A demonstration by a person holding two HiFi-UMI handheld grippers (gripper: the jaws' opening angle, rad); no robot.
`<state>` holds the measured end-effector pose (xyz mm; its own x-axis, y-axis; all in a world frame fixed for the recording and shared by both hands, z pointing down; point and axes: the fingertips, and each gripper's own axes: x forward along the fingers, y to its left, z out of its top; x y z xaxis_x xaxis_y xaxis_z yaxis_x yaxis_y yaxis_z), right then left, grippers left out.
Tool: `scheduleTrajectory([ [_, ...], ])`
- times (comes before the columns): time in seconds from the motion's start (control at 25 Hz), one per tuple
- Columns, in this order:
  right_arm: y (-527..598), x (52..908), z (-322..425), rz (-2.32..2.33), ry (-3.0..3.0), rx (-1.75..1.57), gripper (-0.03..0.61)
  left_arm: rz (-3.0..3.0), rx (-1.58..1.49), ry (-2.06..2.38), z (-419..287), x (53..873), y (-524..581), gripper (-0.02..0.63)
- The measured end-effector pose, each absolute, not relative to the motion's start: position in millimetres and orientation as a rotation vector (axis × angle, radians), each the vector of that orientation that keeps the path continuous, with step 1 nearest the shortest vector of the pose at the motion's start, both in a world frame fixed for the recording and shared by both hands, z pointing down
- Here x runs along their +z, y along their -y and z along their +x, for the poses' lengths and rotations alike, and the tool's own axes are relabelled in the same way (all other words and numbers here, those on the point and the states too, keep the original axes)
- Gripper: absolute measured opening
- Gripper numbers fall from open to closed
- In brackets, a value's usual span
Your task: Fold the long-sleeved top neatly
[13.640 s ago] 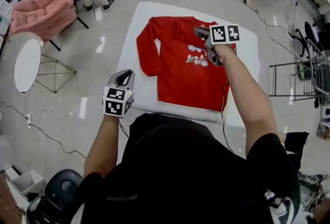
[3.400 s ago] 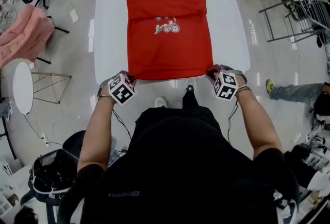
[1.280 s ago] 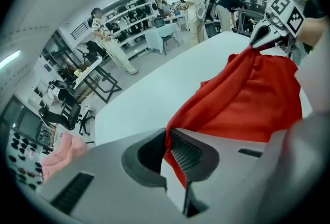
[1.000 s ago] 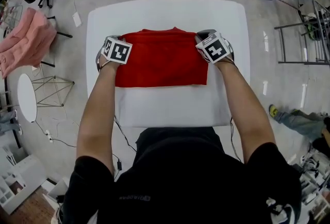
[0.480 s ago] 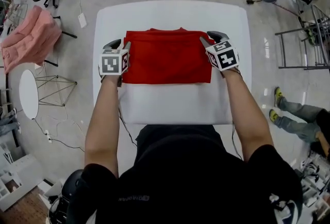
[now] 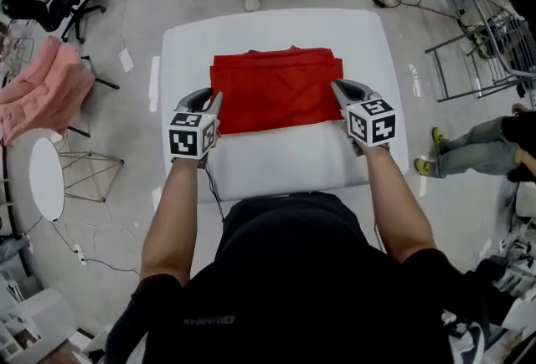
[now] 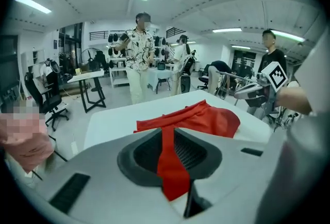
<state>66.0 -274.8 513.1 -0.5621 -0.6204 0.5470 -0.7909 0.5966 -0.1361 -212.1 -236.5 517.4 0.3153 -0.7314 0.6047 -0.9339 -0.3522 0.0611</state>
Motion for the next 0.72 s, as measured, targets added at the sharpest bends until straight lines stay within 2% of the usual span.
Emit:
scheduleTrajectory([
  [0.2,216,498,48,1.155,2.436,0.601,0.005,2.262,0.602,1.395,-206,504,201,0.023],
  [0.72,157,506,59,1.357,2.361,0.601,0.005,2.378,0.613,1.352,-226,487,130,0.020],
])
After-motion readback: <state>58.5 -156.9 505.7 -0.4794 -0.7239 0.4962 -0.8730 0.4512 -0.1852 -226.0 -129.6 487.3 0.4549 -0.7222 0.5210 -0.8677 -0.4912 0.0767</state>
